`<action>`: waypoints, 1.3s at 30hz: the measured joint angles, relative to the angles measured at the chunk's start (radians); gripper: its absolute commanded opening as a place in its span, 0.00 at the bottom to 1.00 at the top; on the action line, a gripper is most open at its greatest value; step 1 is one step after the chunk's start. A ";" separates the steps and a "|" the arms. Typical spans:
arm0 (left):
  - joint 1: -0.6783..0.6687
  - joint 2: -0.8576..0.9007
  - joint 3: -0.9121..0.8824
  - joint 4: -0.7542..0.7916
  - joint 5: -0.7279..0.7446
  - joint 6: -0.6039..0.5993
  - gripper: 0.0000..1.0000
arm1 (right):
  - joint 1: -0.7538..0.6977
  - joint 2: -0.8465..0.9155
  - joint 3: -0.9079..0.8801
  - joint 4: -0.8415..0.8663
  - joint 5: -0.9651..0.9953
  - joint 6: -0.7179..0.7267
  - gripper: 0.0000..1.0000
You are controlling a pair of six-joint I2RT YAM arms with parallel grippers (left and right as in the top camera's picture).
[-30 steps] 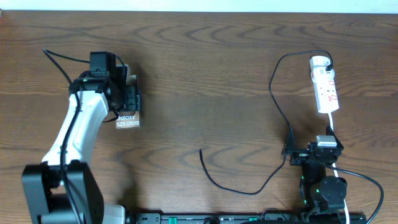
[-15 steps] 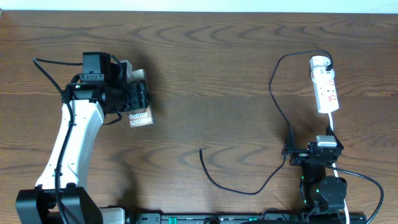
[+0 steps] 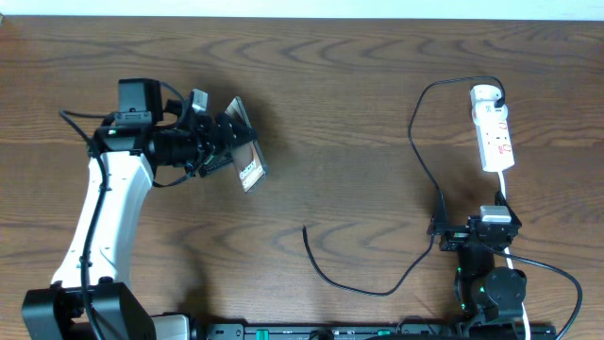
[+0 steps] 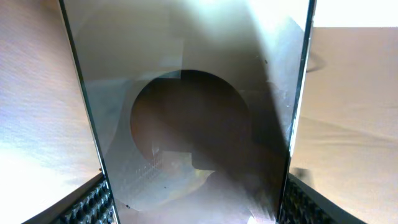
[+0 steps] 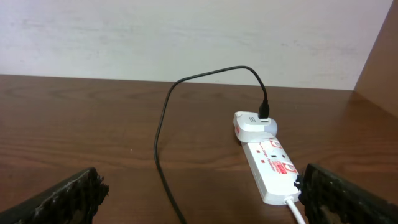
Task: Plug charger to phone and switch on socket
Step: 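Lift the phone and rotate it upright toward the table center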
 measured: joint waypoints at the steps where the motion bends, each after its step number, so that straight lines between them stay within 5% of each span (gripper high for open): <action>1: 0.008 0.000 0.000 -0.001 0.034 -0.034 0.07 | 0.000 0.000 0.000 0.000 0.000 0.000 0.99; 12: 0.098 0.000 0.000 0.000 0.307 -0.579 0.07 | 0.000 0.000 0.000 0.000 0.000 0.000 0.99; 24: 0.101 0.000 0.000 0.000 0.375 -1.007 0.07 | 0.000 0.000 0.000 0.000 0.000 0.000 0.99; 39: 0.101 0.000 0.000 0.020 0.378 -1.116 0.07 | 0.000 0.000 0.000 0.000 0.000 0.000 0.99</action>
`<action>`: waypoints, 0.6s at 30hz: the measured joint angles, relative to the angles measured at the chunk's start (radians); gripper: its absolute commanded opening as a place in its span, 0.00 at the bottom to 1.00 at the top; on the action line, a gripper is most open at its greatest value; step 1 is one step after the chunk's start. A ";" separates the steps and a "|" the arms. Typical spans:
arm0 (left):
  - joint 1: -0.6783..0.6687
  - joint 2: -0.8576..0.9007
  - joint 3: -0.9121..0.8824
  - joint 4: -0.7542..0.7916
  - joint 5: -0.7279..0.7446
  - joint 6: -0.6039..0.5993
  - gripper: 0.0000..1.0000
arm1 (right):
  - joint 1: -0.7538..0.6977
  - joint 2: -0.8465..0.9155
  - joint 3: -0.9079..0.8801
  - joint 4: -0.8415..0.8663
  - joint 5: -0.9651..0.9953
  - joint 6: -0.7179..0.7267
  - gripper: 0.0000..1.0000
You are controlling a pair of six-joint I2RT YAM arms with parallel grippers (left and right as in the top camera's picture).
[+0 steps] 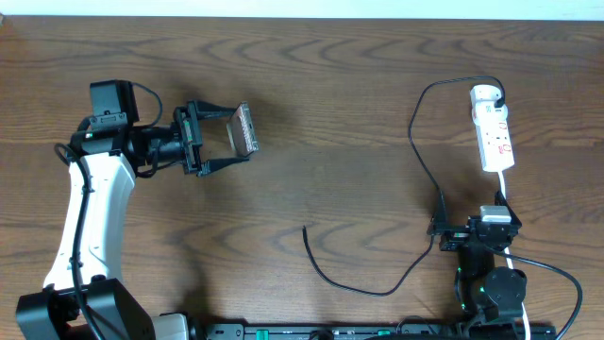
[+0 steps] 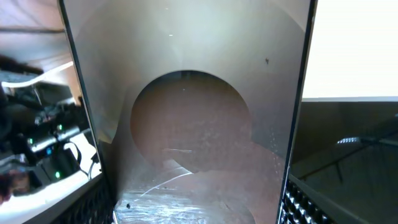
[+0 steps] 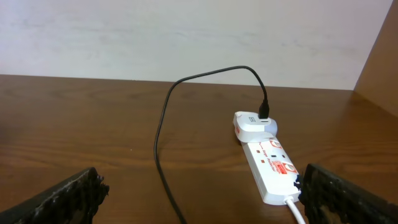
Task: Plug charger to phone and switch on socket
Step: 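Lift the phone and rotate it upright toward the table center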
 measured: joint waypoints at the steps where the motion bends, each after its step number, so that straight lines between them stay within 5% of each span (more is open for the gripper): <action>1: 0.000 0.000 0.000 0.011 -0.007 0.009 0.07 | 0.000 0.000 0.000 0.000 0.000 0.000 0.99; 18: 0.000 0.000 0.000 -0.010 -0.427 0.546 0.07 | 0.000 0.000 0.000 0.000 0.000 0.000 0.99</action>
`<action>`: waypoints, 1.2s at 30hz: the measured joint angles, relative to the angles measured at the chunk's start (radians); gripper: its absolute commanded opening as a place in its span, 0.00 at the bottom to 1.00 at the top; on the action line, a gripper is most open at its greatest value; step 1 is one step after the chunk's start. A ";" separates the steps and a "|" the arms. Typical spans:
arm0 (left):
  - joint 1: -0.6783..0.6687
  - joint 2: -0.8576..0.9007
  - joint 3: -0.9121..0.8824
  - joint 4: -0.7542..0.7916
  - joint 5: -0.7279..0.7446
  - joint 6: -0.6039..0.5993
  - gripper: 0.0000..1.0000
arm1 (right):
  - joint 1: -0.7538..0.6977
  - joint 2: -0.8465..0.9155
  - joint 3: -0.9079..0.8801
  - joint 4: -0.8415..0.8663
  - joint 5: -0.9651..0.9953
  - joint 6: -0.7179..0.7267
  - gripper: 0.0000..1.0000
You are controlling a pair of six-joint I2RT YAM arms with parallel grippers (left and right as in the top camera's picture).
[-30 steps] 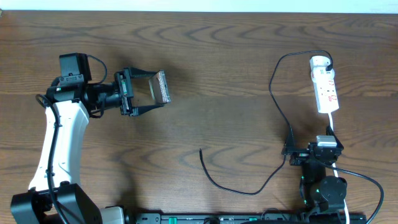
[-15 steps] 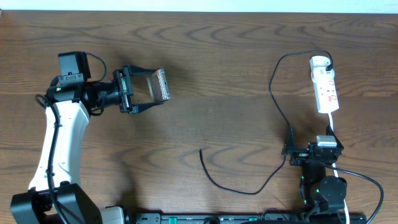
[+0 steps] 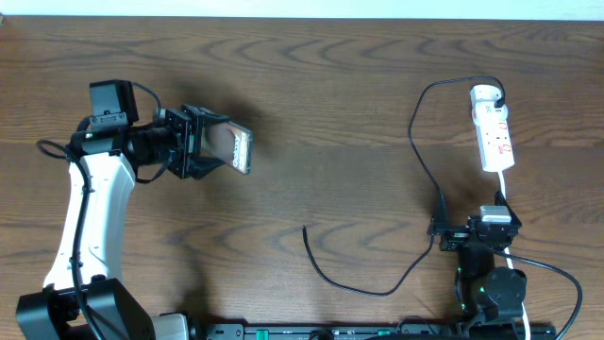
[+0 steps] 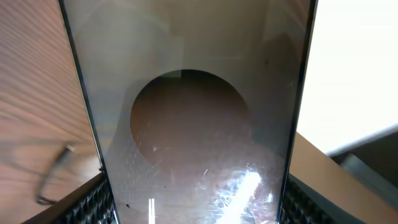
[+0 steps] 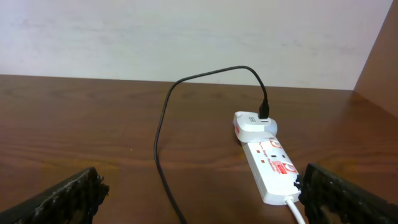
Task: Plug charger to phone and switch on socket
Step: 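Lift the phone and rotate it upright toward the table center, then pull the charger cable plug from the strip with the right gripper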
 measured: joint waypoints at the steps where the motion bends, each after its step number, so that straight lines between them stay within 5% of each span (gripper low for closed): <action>1: 0.000 0.000 0.000 -0.002 -0.016 0.012 0.08 | 0.000 0.000 0.000 0.000 0.000 0.000 0.99; 21: 0.000 0.000 0.000 -0.042 0.003 0.045 0.07 | 0.000 0.000 0.000 0.083 0.020 -0.010 0.99; 31: 0.000 0.000 0.000 -0.044 0.019 0.023 0.07 | 0.000 0.008 0.003 0.344 -0.200 0.302 0.99; 36: 0.000 0.000 0.000 -0.043 0.019 0.003 0.07 | 0.000 0.157 0.109 0.347 -0.322 0.407 0.99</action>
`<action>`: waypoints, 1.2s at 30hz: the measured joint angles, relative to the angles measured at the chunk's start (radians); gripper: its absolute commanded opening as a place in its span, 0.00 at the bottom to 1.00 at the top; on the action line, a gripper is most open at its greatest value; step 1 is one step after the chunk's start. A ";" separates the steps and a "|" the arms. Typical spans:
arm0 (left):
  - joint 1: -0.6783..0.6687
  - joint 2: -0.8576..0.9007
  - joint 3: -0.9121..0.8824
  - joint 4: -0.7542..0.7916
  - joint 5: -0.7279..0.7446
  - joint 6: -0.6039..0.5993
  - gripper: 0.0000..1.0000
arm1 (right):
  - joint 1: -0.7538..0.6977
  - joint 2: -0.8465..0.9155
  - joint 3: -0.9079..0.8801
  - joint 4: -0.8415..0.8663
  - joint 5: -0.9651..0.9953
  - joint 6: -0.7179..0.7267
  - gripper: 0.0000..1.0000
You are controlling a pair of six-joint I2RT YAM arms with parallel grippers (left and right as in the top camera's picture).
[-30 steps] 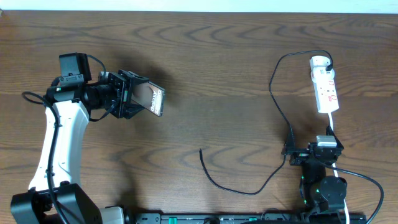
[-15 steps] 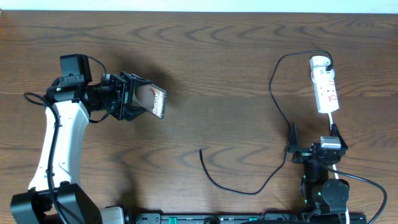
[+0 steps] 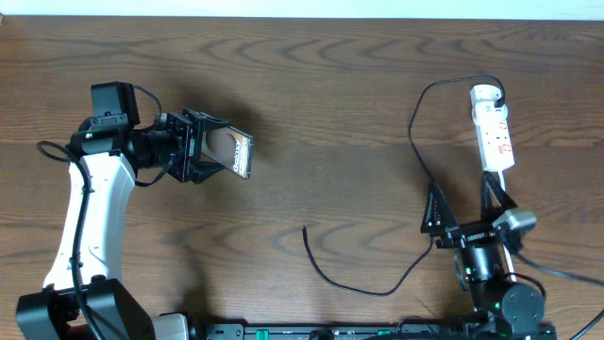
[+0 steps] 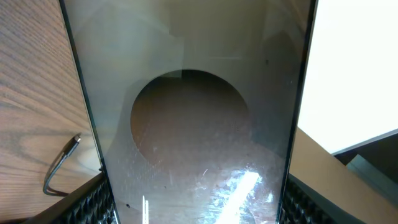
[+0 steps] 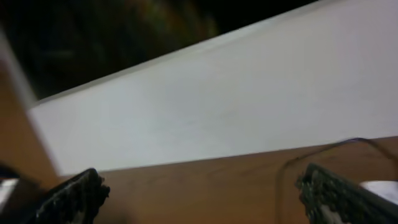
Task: Plug charger to phone and switch on socket
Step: 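Pull the charger cable plug from the strip with the right gripper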
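My left gripper [image 3: 213,149] is shut on the phone [image 3: 231,153], held above the table at the left. In the left wrist view the phone's glass [image 4: 193,124] fills the frame between the fingers [image 4: 93,200]; the left gripper [image 4: 196,202] grips its sides. The black charger cable [image 3: 415,142] runs from the white adapter [image 3: 485,94] on the power strip [image 3: 496,137], and its free plug end [image 3: 305,229] lies mid-table, also seen as the plug end [image 4: 65,155]. My right gripper [image 3: 462,210] stands open near the cable; the right gripper [image 5: 205,194] view is blurred.
The wooden table [image 3: 330,94] carries only the cable loop [image 3: 377,288] near the front edge and the strip at the far right. A white wall [image 5: 217,99] lies beyond the table's far edge.
My right arm has left its folded rest pose; its open fingers now point toward the cable and its view has swung, blurred. The left gripper still holds the phone, barely shifted.
The left gripper held the phone tilted left of mid-table, then drew it back left, edge-on to the overhead camera, then turned it to show a face. The right arm stayed folded at the front right until now, when it has risen open.
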 measured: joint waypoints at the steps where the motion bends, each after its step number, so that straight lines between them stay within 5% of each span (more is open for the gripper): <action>1: 0.000 0.000 0.000 0.000 0.000 -0.003 0.07 | 0.000 0.056 0.046 0.001 -0.035 0.012 0.99; 6: 0.000 0.000 0.000 0.000 0.003 -0.016 0.07 | 0.000 0.414 0.330 0.006 -0.298 0.074 0.99; 16: 0.000 0.000 0.000 0.000 0.003 -0.117 0.07 | 0.029 1.223 0.805 0.118 -1.131 0.202 0.99; 25: -0.008 -0.001 0.000 -0.005 -0.050 -0.206 0.07 | 0.204 1.568 0.827 0.263 -1.067 0.430 0.94; 36: -0.117 -0.001 0.000 -0.047 -0.291 -0.245 0.07 | 0.345 1.669 0.828 0.278 -0.917 0.461 0.92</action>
